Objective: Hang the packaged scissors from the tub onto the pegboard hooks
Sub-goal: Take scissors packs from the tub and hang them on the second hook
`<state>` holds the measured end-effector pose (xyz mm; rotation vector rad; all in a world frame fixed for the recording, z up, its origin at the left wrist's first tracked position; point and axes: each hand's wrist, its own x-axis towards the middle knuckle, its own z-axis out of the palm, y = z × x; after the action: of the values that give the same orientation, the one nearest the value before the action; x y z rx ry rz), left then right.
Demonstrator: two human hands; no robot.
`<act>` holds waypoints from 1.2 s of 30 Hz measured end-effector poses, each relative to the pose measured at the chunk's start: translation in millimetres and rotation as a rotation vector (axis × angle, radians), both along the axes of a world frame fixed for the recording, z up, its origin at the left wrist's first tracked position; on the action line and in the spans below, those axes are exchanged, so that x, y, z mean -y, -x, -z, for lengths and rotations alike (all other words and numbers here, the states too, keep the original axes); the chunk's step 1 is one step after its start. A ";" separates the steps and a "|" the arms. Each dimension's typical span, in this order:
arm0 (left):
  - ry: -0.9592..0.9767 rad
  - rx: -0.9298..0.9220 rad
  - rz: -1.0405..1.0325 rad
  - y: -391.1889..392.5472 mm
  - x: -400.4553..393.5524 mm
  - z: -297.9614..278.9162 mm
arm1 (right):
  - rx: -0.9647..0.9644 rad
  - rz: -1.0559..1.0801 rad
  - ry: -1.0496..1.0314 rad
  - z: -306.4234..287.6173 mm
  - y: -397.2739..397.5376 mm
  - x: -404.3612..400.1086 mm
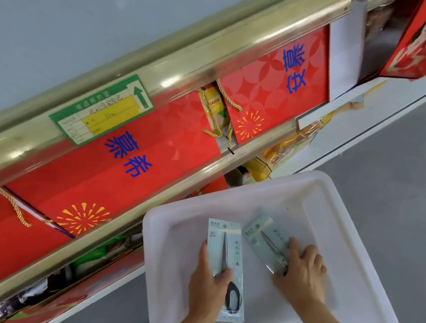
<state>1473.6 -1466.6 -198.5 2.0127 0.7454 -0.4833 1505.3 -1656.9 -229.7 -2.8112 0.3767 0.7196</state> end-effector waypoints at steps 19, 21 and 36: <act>0.143 0.539 -0.194 24.8 -51.3 -167.7 | 0.485 0.080 -0.393 -177.8 30.7 -90.8; 0.161 0.601 -0.236 27.6 -61.5 -195.8 | 0.537 0.075 -0.417 -206.1 29.1 -103.8; -0.069 1.221 -0.480 -11.6 -167.7 -419.0 | 1.044 -0.128 -0.655 -430.7 -7.7 -217.8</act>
<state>1485.2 -1298.9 220.5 1.6676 0.4023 0.9912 1513.1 -1439.1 201.0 -2.1764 -0.2013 -0.5551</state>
